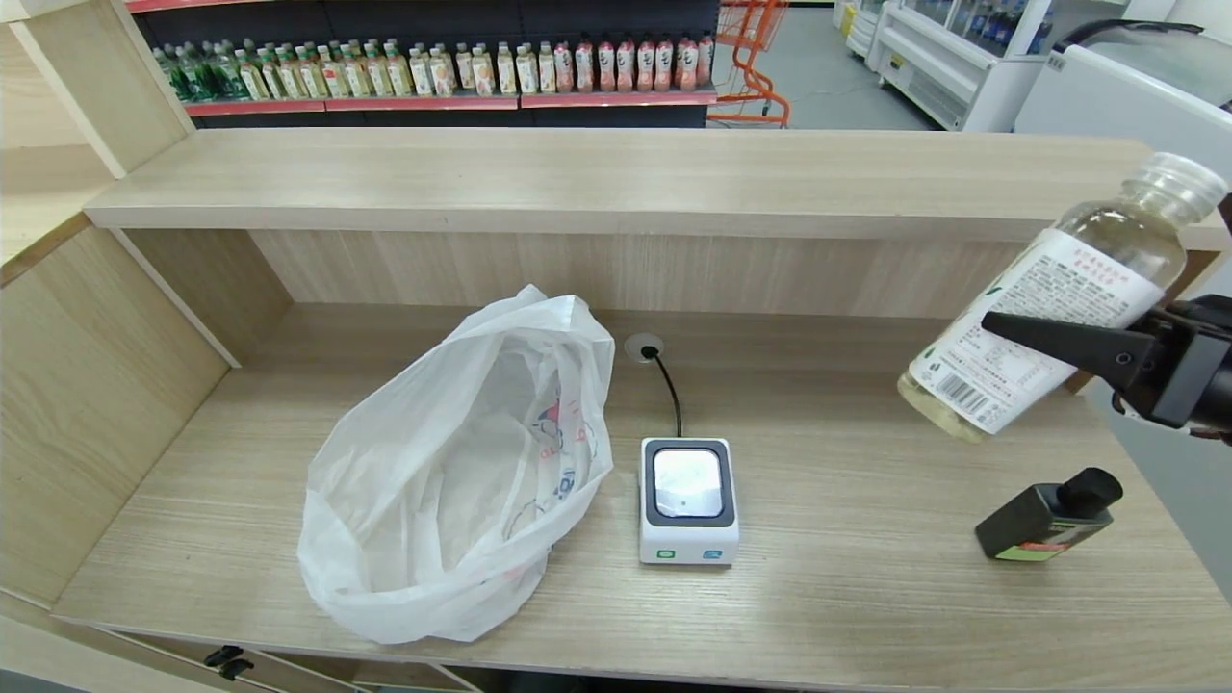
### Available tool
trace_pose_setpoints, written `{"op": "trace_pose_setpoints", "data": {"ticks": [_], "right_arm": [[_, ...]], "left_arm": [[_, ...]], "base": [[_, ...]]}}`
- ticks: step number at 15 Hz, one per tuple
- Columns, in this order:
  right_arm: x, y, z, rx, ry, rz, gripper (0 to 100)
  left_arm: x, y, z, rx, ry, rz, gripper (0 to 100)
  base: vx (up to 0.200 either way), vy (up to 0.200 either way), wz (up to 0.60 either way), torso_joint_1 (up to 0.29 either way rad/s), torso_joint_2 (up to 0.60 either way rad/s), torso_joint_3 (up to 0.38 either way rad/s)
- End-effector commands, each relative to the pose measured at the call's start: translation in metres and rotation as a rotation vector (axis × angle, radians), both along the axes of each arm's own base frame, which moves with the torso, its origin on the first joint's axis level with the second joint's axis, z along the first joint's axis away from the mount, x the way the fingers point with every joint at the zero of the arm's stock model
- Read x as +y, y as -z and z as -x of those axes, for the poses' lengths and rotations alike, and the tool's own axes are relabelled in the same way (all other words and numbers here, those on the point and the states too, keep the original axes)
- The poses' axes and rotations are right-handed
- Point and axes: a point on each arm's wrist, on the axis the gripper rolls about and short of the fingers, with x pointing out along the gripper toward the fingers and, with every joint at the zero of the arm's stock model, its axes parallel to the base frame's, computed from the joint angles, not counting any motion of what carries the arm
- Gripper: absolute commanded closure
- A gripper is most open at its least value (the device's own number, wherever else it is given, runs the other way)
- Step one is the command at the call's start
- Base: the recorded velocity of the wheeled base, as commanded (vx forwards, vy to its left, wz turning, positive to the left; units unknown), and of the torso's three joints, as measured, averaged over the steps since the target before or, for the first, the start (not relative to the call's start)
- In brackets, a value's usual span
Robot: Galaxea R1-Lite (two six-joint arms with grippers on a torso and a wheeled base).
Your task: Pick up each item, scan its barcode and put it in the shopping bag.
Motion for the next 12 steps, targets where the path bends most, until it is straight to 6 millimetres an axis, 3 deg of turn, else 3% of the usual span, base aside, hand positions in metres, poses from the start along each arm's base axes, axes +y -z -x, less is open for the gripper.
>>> {"op": "trace_pose_setpoints", "data": {"ticks": [1,7,10,12], "right_arm": [[0.001,-0.003,0.010,-0.018,-0.005,0.000,100],[0.017,-0.007,0.017,0.058,-0.087,-0.054,100],[0.033,0.001,0.010,0.117,-0.053,-0.066,100],[0.046,0.008,-0.001,0.172,0.037,-0.069,100]], "left_arm": [[0.000,0.000,0.000,0.000,-0.001,0.000,0],[0.000,0.000,0.000,0.000,-0.001,0.003,0],[0.000,0.000,0.000,0.000,-0.001,0.003,0],[0.000,0.000,0.000,0.002,-0.001,0.001,0]], "base": [[0.000,0.200,0.00,-0.002,0.00,0.002],[0.000,0.200,0.00,0.002,0.00,0.005],[0.000,0.200,0.00,-0.001,0.00,-0.001],[0.000,0.000,0.00,0.000,0.00,0.000]]}}
